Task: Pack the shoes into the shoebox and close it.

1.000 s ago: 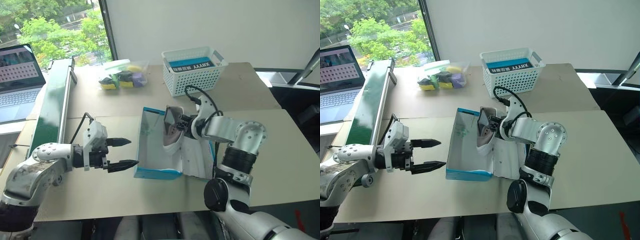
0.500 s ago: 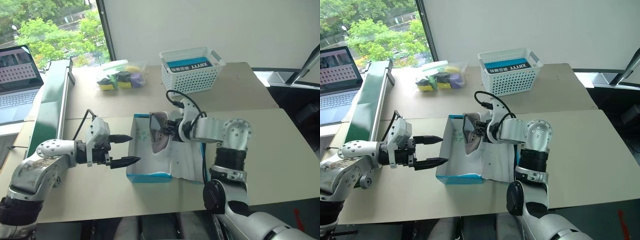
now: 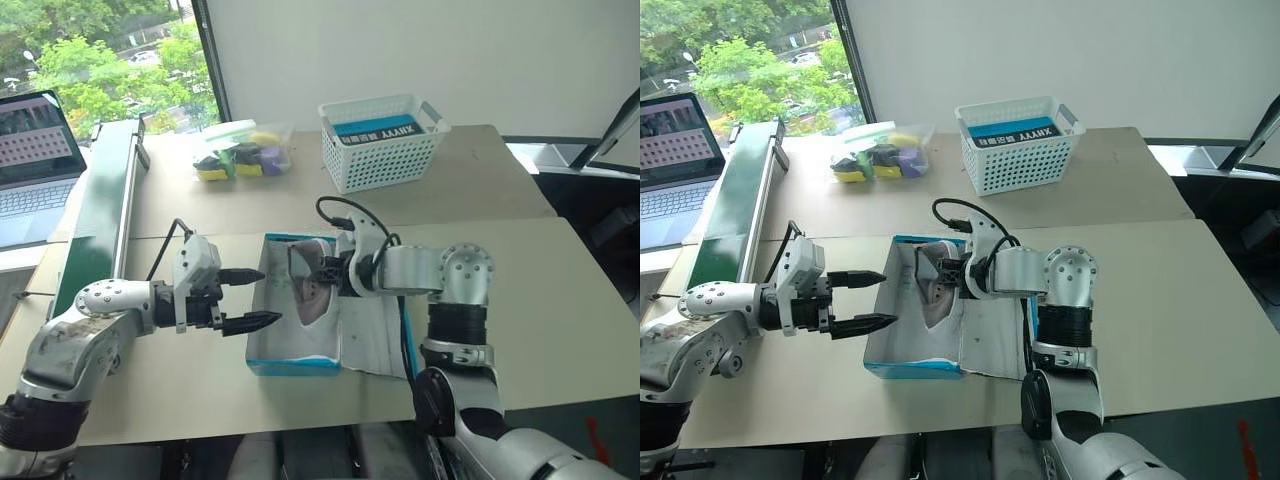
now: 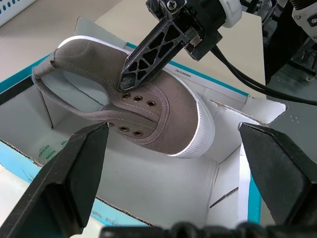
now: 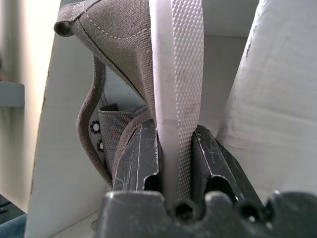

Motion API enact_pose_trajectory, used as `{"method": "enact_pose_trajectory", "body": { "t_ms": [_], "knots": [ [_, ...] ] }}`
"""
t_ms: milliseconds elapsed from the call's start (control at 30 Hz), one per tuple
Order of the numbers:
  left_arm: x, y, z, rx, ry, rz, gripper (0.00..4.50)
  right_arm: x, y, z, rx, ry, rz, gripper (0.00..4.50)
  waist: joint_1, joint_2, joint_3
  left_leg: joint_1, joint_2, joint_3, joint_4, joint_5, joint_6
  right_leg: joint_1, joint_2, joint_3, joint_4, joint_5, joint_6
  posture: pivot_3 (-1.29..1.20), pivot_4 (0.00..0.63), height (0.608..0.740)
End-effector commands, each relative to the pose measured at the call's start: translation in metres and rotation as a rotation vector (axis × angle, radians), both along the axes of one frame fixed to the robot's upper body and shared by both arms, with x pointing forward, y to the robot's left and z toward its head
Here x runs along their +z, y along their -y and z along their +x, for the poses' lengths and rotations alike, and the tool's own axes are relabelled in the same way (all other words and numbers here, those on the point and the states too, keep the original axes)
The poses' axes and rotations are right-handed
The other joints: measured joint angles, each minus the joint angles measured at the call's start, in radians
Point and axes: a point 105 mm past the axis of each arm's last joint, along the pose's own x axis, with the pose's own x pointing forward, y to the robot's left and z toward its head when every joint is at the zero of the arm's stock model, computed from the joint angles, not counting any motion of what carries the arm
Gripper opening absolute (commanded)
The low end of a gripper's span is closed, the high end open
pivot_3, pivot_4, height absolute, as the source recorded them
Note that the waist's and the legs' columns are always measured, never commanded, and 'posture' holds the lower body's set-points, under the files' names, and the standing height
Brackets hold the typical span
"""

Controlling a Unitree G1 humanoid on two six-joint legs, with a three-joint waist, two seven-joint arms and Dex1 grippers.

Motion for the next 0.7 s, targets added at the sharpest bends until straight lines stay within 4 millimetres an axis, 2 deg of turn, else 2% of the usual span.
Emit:
{"method": "enact_pose_trajectory", "body": {
  "t_ms": [33, 200, 267, 467, 567, 667, 700],
  "knots": [
    [0.011, 0.000, 0.000, -0.002, 0.053, -0.005, 4.50, -0.007, -0.004, -0.004, 0.025, -0.029, -0.009, 2.18, -0.001, 0.000, 0.000, 0.000, 0.000, 0.000, 0.000, 0.000, 0.000, 0.000, 0.000, 0.000, 0.000, 0.000, 0.000, 0.00, 0.150, 0.739],
    [0.011, -0.001, 0.000, 0.001, 0.052, -0.003, 4.50, 0.001, -0.006, -0.002, 0.026, -0.005, -0.007, 3.85, 0.000, 0.000, 0.000, -0.001, 0.001, 0.000, 0.000, 0.000, 0.000, -0.001, 0.001, 0.000, 0.000, 0.000, 0.000, 0.00, 0.150, 0.739],
    [0.011, -0.001, 0.000, 0.004, 0.053, -0.004, 4.50, 0.010, -0.007, 0.002, 0.032, 0.031, -0.003, 3.85, 0.000, 0.000, 0.000, -0.001, 0.000, 0.000, 0.000, 0.000, 0.000, -0.001, 0.000, 0.000, 0.000, 0.000, 0.000, 0.00, 0.150, 0.739],
    [0.010, -0.007, 0.006, 0.076, 0.082, -0.010, 4.50, 0.056, -0.014, 0.016, 0.057, 0.216, 0.000, 3.85, 0.000, 0.000, 0.000, -0.002, 0.001, 0.000, 0.000, 0.000, 0.000, -0.002, 0.001, 0.000, 0.000, 0.000, -0.001, 0.00, 0.150, 0.739],
    [0.011, -0.016, 0.016, 0.198, 0.133, -0.028, 4.50, 0.081, -0.013, 0.026, 0.057, 0.347, -0.025, 3.85, 0.001, 0.000, 0.000, -0.002, 0.001, 0.000, 0.000, 0.000, 0.000, -0.002, 0.001, 0.000, 0.000, 0.000, -0.001, 0.00, 0.150, 0.739],
    [0.016, -0.032, 0.032, 0.377, 0.208, -0.056, 4.50, 0.091, -0.019, 0.028, 0.089, 0.419, -0.016, 3.85, 0.003, 0.000, 0.000, -0.002, 0.001, 0.000, 0.000, 0.000, 0.000, -0.002, 0.001, 0.000, 0.000, 0.000, -0.001, 0.00, 0.150, 0.739],
    [0.021, -0.044, 0.042, 0.495, 0.259, -0.058, 4.50, 0.095, -0.023, 0.027, 0.112, 0.446, -0.012, 3.85, 0.005, 0.000, 0.000, -0.002, 0.001, 0.000, 0.000, 0.000, 0.000, -0.002, 0.001, -0.001, 0.000, 0.000, -0.001, 0.00, 0.150, 0.739]
  ]
}}
